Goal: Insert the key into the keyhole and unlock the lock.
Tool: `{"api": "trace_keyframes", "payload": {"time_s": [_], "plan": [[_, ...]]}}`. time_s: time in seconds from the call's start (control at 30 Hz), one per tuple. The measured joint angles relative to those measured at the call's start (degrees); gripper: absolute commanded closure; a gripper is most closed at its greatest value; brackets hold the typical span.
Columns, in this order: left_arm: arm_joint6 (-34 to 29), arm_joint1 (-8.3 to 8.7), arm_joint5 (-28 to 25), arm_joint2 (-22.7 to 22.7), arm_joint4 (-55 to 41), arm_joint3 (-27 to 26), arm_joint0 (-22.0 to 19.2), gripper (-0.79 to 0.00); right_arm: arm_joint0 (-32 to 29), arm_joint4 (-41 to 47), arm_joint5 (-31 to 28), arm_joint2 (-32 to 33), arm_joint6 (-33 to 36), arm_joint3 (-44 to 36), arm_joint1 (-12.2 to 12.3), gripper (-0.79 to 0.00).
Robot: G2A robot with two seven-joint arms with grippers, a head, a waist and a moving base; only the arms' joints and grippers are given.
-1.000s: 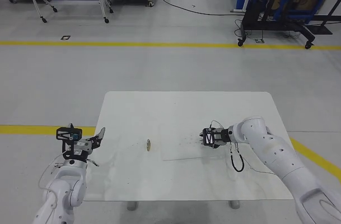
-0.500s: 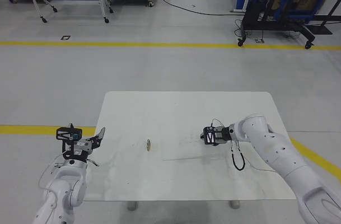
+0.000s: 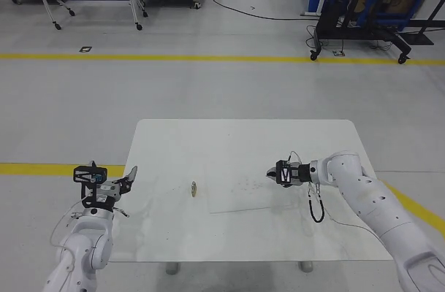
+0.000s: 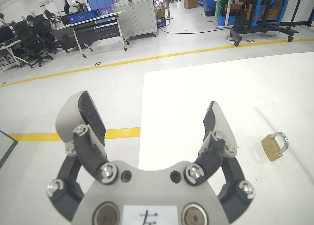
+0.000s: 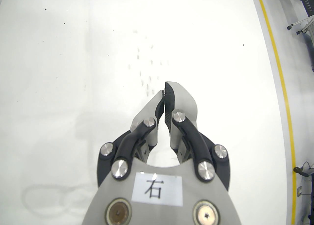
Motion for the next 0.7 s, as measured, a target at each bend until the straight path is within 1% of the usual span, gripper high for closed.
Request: {"api": "trace_keyframes", "payload": {"time_s": [0.27,0.33,0.43,0.5,0.6,0.7], "plan": [[0.0,0.0,0.0,0.0,0.0,0.0,0.0,-0.785,-0.46,0.74,0.1,-0.03,-0.77,-0.45,-0.06,0.0],[0.0,0.0,0.0,0.0,0.0,0.0,0.0,-0.785,-1.12,3.49,0.82,0.49,-4.13,-0.2,-0.13,0.0],[0.0,0.0,0.0,0.0,0.0,0.0,0.0,-0.785,-1.32,8.65,1.19,1.04,-12.91,1.56,-0.45,0.0],[0.0,0.0,0.0,0.0,0.0,0.0,0.0,-0.785,-0.66,12.03,-0.3,0.69,-18.84,3.54,-0.94,0.0],[0.0,0.0,0.0,0.0,0.0,0.0,0.0,-0.785,1.03,13.4,-0.93,-0.93,-23.16,6.13,-1.79,0.0],[0.0,0.0,0.0,0.0,0.0,0.0,0.0,-0.785,1.45,13.36,-0.82,-1.5,-24.32,6.81,-1.97,0.0]]}}
